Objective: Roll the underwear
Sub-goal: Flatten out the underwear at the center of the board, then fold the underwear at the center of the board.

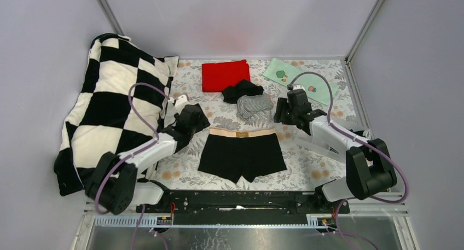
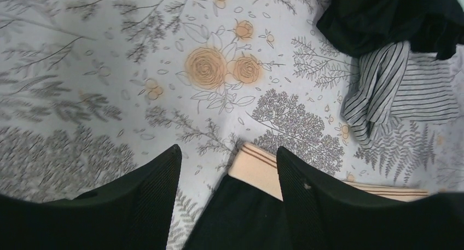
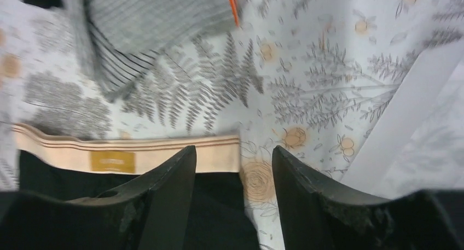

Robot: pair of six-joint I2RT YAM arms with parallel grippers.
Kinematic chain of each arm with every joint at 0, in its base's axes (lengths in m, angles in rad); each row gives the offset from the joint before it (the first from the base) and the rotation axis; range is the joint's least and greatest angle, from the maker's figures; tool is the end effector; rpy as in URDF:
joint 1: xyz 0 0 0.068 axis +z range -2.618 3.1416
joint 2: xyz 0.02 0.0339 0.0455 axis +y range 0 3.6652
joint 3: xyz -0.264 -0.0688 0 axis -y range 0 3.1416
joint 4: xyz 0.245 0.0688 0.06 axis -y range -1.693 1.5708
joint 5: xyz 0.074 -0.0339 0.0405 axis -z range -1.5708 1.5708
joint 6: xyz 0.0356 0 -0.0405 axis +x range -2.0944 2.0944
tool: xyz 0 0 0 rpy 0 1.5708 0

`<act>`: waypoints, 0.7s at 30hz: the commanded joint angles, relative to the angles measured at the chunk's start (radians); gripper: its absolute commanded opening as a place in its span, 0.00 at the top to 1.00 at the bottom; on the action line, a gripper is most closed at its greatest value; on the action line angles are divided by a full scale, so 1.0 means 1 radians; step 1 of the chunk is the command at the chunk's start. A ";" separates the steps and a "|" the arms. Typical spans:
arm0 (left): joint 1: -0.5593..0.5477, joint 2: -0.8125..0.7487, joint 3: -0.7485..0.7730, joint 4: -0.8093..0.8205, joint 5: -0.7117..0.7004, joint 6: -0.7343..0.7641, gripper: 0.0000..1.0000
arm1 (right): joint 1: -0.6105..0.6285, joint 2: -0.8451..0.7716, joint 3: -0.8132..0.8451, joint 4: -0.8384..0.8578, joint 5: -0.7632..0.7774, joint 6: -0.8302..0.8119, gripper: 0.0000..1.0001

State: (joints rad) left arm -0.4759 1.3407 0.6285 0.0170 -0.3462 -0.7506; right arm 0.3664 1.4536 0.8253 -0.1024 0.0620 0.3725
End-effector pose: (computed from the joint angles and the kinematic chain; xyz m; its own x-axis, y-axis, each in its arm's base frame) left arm 0.2429 -0.1116 0.1870 -0.5523 -0.4371 -0.7098 -0.2426 0.8989 -0.3648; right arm 0.2848 0.1069 0.2071 -0.6948 0.1225 -0.7087 -0.0662 0.9703 0.2325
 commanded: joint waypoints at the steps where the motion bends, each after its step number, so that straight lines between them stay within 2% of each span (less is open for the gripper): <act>1: 0.005 -0.112 -0.011 -0.246 -0.070 -0.120 0.30 | 0.028 -0.075 0.114 -0.070 -0.020 0.024 0.41; 5: 0.005 -0.249 -0.123 -0.364 -0.017 -0.252 0.30 | 0.206 0.000 0.241 -0.139 0.040 0.075 0.41; 12: 0.005 -0.477 -0.230 -0.531 0.007 -0.340 0.29 | 0.474 0.309 0.565 -0.214 0.058 0.183 0.45; 17: 0.005 -0.522 -0.236 -0.587 0.048 -0.335 0.29 | 0.586 0.579 0.868 -0.343 0.069 0.219 0.51; 21: 0.005 -0.547 -0.249 -0.588 0.068 -0.314 0.29 | 0.614 0.716 1.008 -0.429 0.083 0.245 0.53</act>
State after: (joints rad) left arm -0.4759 0.8200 0.4000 -0.5243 -0.3061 -1.0641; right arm 0.9604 2.0827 1.7081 -0.3885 0.0975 0.5671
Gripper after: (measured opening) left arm 0.713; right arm 0.477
